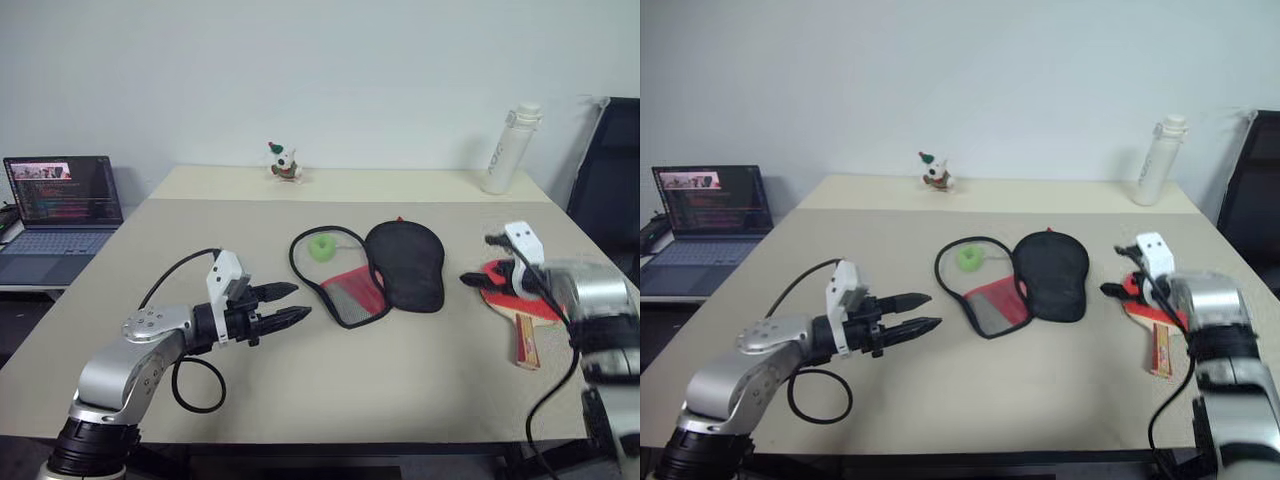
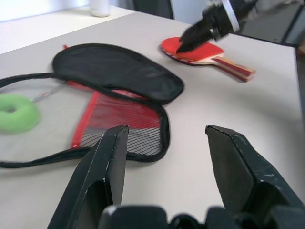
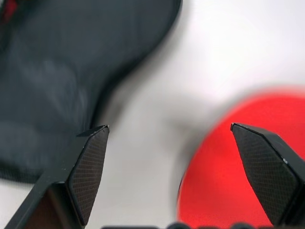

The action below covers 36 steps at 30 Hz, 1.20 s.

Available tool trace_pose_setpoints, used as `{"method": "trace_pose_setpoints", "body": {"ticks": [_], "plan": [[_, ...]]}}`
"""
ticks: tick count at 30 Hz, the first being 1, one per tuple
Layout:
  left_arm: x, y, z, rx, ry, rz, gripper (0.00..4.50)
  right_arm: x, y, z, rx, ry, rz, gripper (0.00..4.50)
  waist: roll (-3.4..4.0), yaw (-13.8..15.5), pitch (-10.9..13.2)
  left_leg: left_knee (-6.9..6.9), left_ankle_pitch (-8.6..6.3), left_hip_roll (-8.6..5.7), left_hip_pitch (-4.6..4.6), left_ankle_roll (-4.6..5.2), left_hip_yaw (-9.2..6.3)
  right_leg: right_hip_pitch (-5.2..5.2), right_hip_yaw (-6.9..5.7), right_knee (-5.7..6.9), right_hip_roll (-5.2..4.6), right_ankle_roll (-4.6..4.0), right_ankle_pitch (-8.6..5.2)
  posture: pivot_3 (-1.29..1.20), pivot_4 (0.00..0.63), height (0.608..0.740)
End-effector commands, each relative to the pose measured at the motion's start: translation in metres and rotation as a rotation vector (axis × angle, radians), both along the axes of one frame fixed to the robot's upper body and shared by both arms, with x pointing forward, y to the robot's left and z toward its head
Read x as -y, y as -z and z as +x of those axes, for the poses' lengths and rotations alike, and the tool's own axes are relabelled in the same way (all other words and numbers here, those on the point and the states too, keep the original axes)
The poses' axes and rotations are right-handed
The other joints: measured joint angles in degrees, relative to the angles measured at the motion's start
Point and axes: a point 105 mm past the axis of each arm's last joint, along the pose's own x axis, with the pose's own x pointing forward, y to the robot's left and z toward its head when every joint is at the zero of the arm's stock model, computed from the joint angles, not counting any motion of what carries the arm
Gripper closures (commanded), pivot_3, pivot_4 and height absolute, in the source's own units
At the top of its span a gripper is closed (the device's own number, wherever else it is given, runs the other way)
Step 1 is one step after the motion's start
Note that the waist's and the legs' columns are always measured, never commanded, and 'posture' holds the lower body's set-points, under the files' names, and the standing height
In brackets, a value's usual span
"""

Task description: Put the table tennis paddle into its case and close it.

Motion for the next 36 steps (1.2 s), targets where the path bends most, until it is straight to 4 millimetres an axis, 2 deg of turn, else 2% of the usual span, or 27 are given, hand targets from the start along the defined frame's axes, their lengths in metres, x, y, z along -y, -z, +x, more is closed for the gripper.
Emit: {"method": "trace_pose_setpoints", "body": {"ticks": [1, 5, 8, 14, 20, 26, 31, 36], "plan": [[0.008, -0.008, -0.003, 0.045, 0.066, 0.004, 1.68, -0.002, -0.019, -0.019, 0.113, 0.130, 0.020, 0.02, 0.01, -0.21, -0.01, 0.00, 0.01, 0.00, 0.00, -0.02, -0.03, 0.01, -0.01, 0.02, 0.01, 0.00, 0.00, 0.00, 0.150, 0.740], [0.014, -0.012, -0.006, 0.048, 0.132, 0.013, 1.68, -0.001, -0.014, -0.037, 0.154, 0.278, 0.059, 0.02, 0.02, -0.18, -0.01, 0.00, 0.05, -0.02, 0.05, -0.09, -0.08, 0.00, -0.03, 0.11, 0.03, 0.00, 0.00, 0.00, 0.150, 0.740], [0.018, -0.015, -0.003, 0.062, 0.161, 0.031, 1.68, 0.002, 0.000, -0.049, 0.129, 0.360, 0.062, 0.02, 0.02, -0.02, -0.02, 0.01, 0.06, -0.04, 0.04, -0.08, -0.11, 0.03, -0.06, 0.10, 0.03, 0.00, 0.00, 0.00, 0.150, 0.740], [0.019, -0.019, 0.003, 0.079, 0.180, 0.052, 1.68, 0.027, 0.010, -0.060, 0.147, 0.508, -0.011, 0.02, 0.02, 0.01, -0.02, 0.01, 0.05, -0.08, 0.04, -0.07, -0.10, 0.02, -0.04, 0.07, 0.03, 0.01, 0.00, 0.00, 0.150, 0.740], [0.018, -0.018, 0.003, 0.081, 0.174, 0.060, 1.68, 0.035, 0.029, -0.061, 0.096, 0.555, 0.000, 0.02, 0.02, -0.17, -0.02, -0.01, 0.05, -0.05, 0.04, -0.07, -0.10, 0.00, -0.01, 0.07, 0.07, 0.00, 0.00, 0.00, 0.150, 0.740], [0.015, -0.018, 0.004, 0.080, 0.154, 0.063, 1.68, 0.019, 0.058, -0.054, -0.031, 0.553, 0.169, 0.02, -0.04, -0.26, -0.06, 0.00, 0.05, -0.05, 0.05, -0.07, -0.10, 0.02, 0.00, 0.07, 0.07, 0.00, 0.00, 0.00, 0.150, 0.740], [0.012, -0.017, 0.004, 0.081, 0.138, 0.067, 1.68, 0.023, 0.065, -0.047, -0.044, 0.558, 0.152, 0.02, -0.37, -0.42, -0.26, 0.03, 0.05, -0.04, 0.19, -0.03, -0.13, 0.19, -0.01, 0.08, 0.08, 0.01, 0.01, 0.00, 0.150, 0.740], [0.009, -0.016, 0.002, 0.077, 0.116, 0.068, 1.68, 0.022, 0.068, -0.044, -0.052, 0.570, 0.178, 1.63, -0.53, -0.69, -0.36, 0.05, 0.11, -0.04, 0.22, 0.10, -0.14, 0.23, -0.02, 0.10, 0.07, 0.05, 0.12, 0.00, 0.150, 0.740]]}}
